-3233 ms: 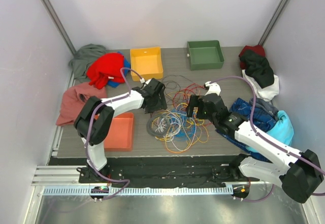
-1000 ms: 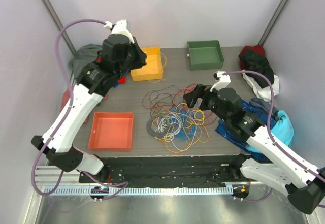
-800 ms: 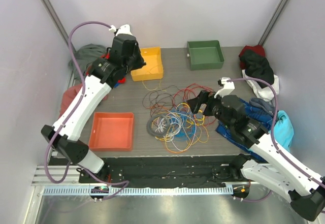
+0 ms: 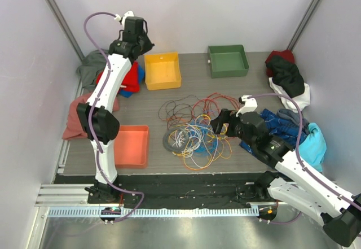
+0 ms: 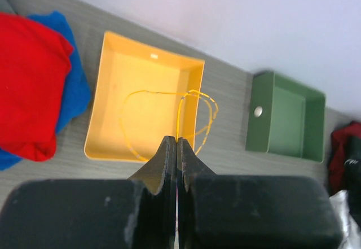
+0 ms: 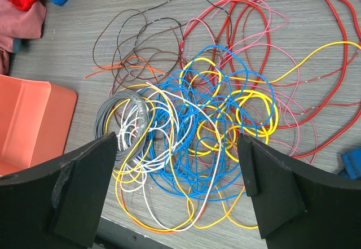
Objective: Untangle the cables
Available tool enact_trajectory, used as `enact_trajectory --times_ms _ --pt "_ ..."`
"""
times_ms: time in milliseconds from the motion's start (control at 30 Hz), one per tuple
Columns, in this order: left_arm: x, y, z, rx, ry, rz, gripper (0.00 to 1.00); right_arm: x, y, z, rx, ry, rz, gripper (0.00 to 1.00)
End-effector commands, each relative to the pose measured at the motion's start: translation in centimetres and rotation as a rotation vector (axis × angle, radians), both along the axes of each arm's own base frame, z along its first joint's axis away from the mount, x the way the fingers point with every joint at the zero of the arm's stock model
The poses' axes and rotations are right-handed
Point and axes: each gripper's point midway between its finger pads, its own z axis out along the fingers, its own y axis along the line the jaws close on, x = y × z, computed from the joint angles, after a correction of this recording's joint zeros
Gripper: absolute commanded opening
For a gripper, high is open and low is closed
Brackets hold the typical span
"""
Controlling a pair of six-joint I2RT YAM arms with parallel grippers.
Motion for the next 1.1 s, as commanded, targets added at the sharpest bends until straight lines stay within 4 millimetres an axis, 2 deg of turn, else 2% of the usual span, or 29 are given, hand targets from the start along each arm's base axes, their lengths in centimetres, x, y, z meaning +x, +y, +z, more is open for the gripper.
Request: enact_trajectory --times_ms 0,100,200,267,300,333,367,567,633,667,700,800,900,933,1000,1067 --pt "1.1 2.0 5.7 -0.036 -0.154 0.037 0.00 0.1 0.4 0.0 0.013 -0.007 0.009 0.97" --pt "1.6 1.8 4.3 -0.039 -0.132 0.020 0.00 -0.1 0.8 -0.8 0.026 0.018 0.021 0.97" --pt "2.2 0.6 1.5 -0.059 -0.082 -0.022 0.00 -0.2 1.0 -1.5 0.030 0.030 0.024 0.97" --pt "2.3 0.1 -1.4 -0.068 -0.028 -0.033 0.00 -0.1 1.0 -1.7 0.028 0.036 0.021 0.97" --pt "2.6 -0.3 -2.0 -0.082 -0.029 -0.044 0.00 -0.1 1.0 -1.7 0.026 0.037 0.022 0.97" --pt "2.5 -0.4 -3.6 -0.083 0.000 -0.047 0.00 0.0 1.0 -1.7 0.026 0.035 0.021 0.97" --pt "2.6 -0.6 -4.3 -0.094 0.011 -0.048 0.00 -0.1 0.9 -1.8 0.022 0.036 0.022 0.97" --pt "2.8 -1.7 -7.4 -0.092 0.058 -0.073 0.00 0.0 0.9 -2.6 0.004 0.056 0.019 0.97" --pt "2.9 -1.8 -8.3 -0.088 0.082 -0.074 0.11 0.1 1.0 -2.4 0.003 0.053 0.022 0.97" --pt "2.8 -1.8 -8.3 -0.088 0.084 -0.074 0.20 0.1 0.9 -2.4 -0.001 0.050 0.021 0.97" --pt "2.8 -1.8 -7.9 -0.085 0.076 -0.077 0.41 0.2 0.9 -2.1 -0.001 0.044 0.020 0.97" --pt "2.5 -1.4 -5.9 -0.068 0.037 -0.061 0.62 0.4 0.9 -1.8 -0.004 0.036 0.018 0.97" --pt "1.6 -0.6 -2.3 -0.057 -0.028 -0.042 0.71 0.5 0.9 -1.7 -0.004 0.032 0.018 0.97" --pt "0.8 -0.3 -0.5 -0.056 -0.056 -0.041 0.72 0.5 0.9 -1.8 -0.005 0.037 0.015 0.98" --pt "-0.2 -0.2 0.9 -0.046 -0.079 -0.033 0.73 0.5 1.0 -1.8 0.000 0.041 0.014 1.00" --pt "-2.1 -0.4 2.4 -0.040 -0.099 -0.046 0.73 0.7 0.9 -1.6 0.001 0.036 -0.003 1.00"
